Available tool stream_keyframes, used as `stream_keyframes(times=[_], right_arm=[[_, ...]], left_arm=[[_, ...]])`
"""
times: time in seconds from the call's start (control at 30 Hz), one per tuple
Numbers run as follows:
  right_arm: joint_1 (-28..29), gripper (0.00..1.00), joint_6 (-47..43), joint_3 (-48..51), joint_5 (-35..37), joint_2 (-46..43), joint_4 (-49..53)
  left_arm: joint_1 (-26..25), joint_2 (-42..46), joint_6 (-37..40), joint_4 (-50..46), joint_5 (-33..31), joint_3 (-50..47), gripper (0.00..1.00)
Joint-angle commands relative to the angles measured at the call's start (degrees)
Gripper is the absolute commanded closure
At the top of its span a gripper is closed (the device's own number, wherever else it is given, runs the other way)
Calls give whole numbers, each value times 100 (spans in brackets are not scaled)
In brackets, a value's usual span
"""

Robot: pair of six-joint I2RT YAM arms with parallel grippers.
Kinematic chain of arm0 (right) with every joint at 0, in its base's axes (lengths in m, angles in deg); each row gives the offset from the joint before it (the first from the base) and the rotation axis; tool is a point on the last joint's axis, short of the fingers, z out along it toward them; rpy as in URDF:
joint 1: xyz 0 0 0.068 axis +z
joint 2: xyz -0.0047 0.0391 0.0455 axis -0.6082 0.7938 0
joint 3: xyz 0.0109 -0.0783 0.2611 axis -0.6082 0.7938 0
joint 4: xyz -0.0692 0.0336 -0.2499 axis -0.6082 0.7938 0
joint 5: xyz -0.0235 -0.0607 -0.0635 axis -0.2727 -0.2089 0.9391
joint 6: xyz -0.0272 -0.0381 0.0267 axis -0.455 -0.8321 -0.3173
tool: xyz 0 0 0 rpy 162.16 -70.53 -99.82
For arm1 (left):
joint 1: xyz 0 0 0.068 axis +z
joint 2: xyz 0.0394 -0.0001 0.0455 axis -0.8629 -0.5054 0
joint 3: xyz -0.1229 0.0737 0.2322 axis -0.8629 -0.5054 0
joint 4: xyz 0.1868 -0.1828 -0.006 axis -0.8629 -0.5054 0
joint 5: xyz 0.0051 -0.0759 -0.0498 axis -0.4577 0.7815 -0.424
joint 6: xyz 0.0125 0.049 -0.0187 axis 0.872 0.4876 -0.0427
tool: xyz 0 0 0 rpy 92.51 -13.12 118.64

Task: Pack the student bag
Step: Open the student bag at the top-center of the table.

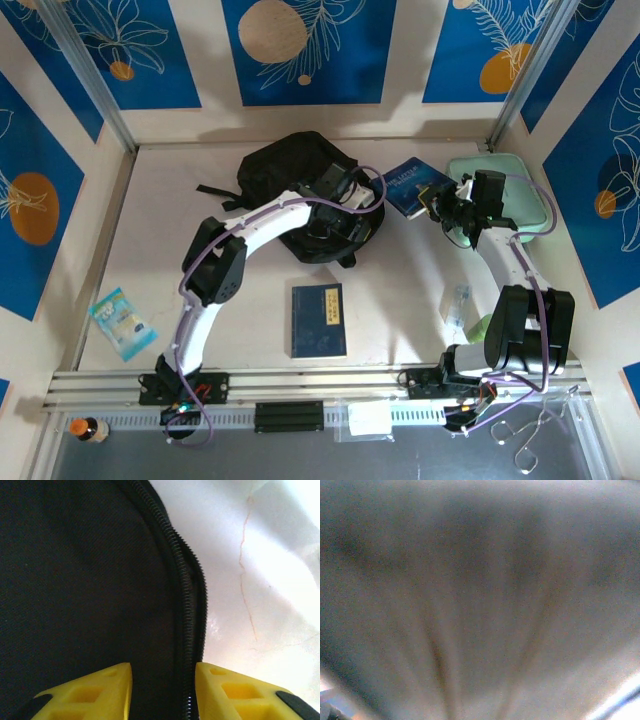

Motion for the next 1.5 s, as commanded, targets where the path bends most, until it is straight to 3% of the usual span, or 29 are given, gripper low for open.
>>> stream_keyframes(times=[0.0, 0.27, 0.63, 0.77, 0.97, 1.2, 1.47], right_arm=[[-32, 100, -36, 21, -207, -159, -212], [-36, 100, -9, 28, -181, -139, -211], [-47, 100, 6, 48, -136, -126, -188], [-49, 100, 26, 52, -130, -126, -189], [-67, 100, 41, 61, -111, -126, -160], [-205, 100, 2, 74, -93, -242, -100], [-431, 100, -166, 43, 27, -563, 112]], left_arm=[[-52, -124, 220, -344, -373, 260, 66], [-46, -228, 281, -492, -370, 380, 69], [-49, -376, 1127, -1185, 155, 645, 50], [-50, -368, 1183, -1161, 67, 635, 49], [-54, -386, 1131, -1110, -330, 644, 62], [-43, -65, 1070, -941, -261, 610, 87], [151, 534, 714, -309, -301, 229, 96]])
